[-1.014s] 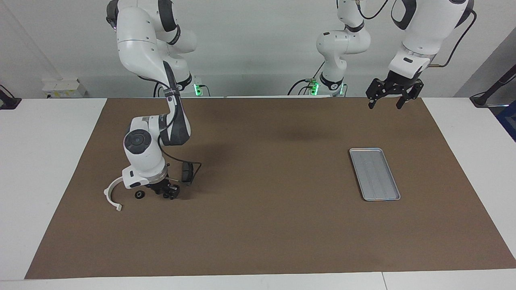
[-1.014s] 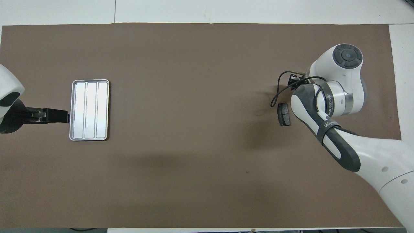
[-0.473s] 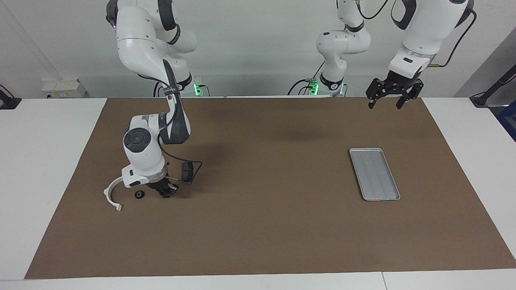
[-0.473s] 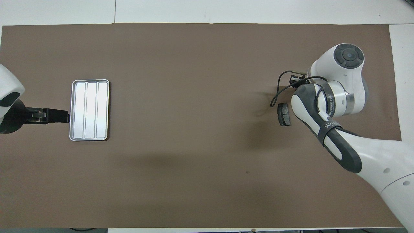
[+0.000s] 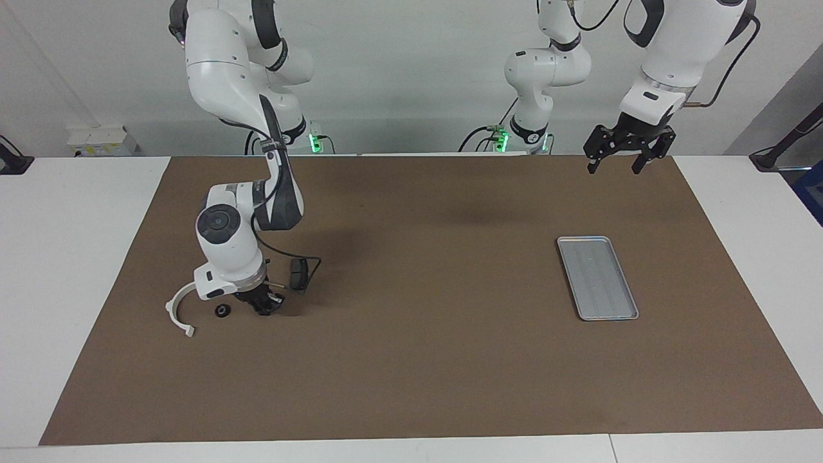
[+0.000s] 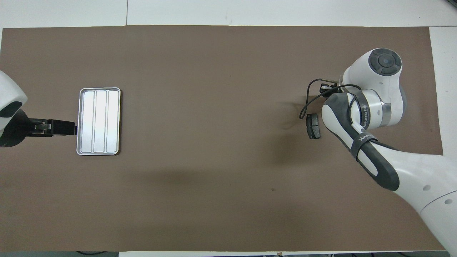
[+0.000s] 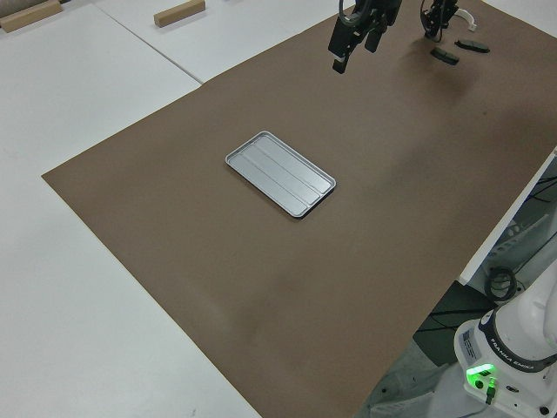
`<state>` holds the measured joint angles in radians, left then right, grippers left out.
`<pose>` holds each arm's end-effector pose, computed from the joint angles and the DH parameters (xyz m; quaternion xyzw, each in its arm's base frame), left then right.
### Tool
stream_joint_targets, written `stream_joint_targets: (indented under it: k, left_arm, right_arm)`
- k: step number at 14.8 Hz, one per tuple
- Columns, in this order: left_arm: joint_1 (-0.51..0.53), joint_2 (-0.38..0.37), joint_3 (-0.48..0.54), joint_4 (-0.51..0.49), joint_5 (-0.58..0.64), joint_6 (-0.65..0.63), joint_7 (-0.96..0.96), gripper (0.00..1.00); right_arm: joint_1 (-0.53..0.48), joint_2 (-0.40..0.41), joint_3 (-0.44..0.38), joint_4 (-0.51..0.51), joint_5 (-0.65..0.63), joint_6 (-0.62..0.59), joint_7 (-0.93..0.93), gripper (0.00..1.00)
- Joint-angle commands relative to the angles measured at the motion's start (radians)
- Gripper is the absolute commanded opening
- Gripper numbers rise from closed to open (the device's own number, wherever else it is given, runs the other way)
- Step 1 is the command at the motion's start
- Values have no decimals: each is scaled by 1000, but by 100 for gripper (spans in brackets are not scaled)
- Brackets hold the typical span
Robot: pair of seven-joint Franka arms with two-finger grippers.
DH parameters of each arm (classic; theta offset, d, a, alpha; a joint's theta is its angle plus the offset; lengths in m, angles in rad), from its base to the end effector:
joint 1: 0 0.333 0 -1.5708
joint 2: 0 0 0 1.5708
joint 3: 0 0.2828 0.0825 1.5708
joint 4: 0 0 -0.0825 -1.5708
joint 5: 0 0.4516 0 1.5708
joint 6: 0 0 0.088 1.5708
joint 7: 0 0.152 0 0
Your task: Pick bearing gear from pile to tray
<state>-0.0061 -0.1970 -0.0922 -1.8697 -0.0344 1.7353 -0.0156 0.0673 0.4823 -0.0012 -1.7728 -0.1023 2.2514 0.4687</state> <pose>0.5772 -0.0639 0.5159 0.9988 -0.0384 0.0304 0.0098 0.6929 0.0395 0.1717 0.9850 -0.1680 0.0088 0.0390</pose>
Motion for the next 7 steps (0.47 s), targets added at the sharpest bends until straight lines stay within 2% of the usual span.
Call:
stream_joint_targets:
  k: [1, 4, 7]
  left_arm:
    - [-8, -21, 5, -17, 10, 15, -9, 100]
    - [-8, -21, 3, -17, 10, 15, -9, 100]
    - [-8, -21, 3, -17, 10, 15, -9, 100]
  right_arm:
    - [-15, -2, 6, 12, 0, -4, -61, 0]
    - [-17, -43, 6, 22, 0, -39, -117, 0]
    - [-11, -115, 10, 44, 0, -143, -146, 0]
